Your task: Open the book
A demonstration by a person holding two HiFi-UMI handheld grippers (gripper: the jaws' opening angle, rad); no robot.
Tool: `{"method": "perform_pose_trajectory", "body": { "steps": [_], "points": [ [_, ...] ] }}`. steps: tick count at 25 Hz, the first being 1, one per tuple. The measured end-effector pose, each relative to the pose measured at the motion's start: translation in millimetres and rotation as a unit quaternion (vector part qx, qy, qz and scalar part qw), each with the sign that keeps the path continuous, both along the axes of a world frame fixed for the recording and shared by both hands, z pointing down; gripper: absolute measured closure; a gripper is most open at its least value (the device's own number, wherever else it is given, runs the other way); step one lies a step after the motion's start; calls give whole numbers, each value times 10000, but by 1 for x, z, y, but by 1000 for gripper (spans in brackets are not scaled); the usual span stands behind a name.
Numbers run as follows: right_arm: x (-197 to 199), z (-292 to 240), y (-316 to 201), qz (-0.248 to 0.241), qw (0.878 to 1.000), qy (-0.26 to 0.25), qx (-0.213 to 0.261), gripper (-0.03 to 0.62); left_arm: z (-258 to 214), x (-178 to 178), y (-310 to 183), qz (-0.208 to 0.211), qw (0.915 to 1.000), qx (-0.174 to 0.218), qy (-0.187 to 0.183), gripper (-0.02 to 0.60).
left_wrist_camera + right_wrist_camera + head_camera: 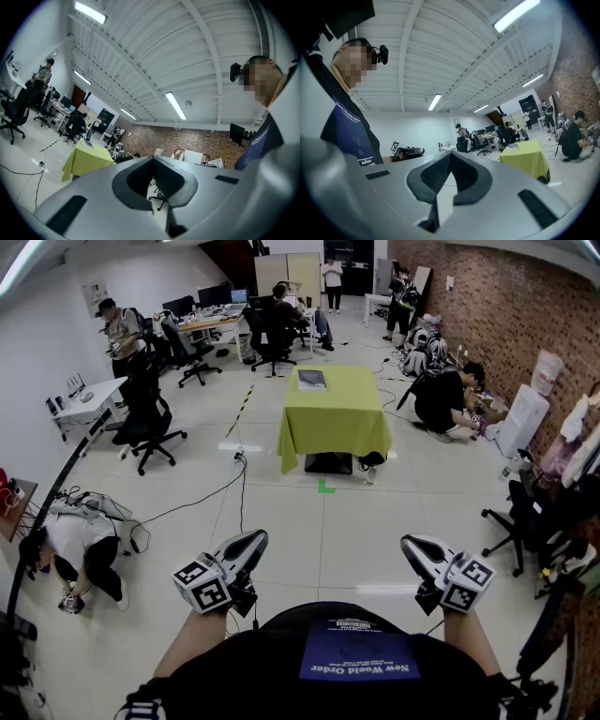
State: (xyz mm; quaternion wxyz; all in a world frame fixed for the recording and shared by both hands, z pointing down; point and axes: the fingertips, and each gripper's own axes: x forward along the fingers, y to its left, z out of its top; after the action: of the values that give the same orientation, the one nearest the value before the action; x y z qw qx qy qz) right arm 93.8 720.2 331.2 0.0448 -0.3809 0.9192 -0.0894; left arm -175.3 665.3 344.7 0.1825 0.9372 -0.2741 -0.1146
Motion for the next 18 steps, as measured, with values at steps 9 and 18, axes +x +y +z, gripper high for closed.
{"method": "perform_pose_trajectory", "body": {
  "steps": [9, 18],
  "points": [
    [41, 8, -8, -99, 9999, -28, -47, 608, 5, 47, -4, -31, 9999, -117, -36, 575],
    [21, 24, -59, -193, 9996, 10, -195, 608, 14, 41, -53, 43, 9998, -177, -62, 575]
  ]
}}
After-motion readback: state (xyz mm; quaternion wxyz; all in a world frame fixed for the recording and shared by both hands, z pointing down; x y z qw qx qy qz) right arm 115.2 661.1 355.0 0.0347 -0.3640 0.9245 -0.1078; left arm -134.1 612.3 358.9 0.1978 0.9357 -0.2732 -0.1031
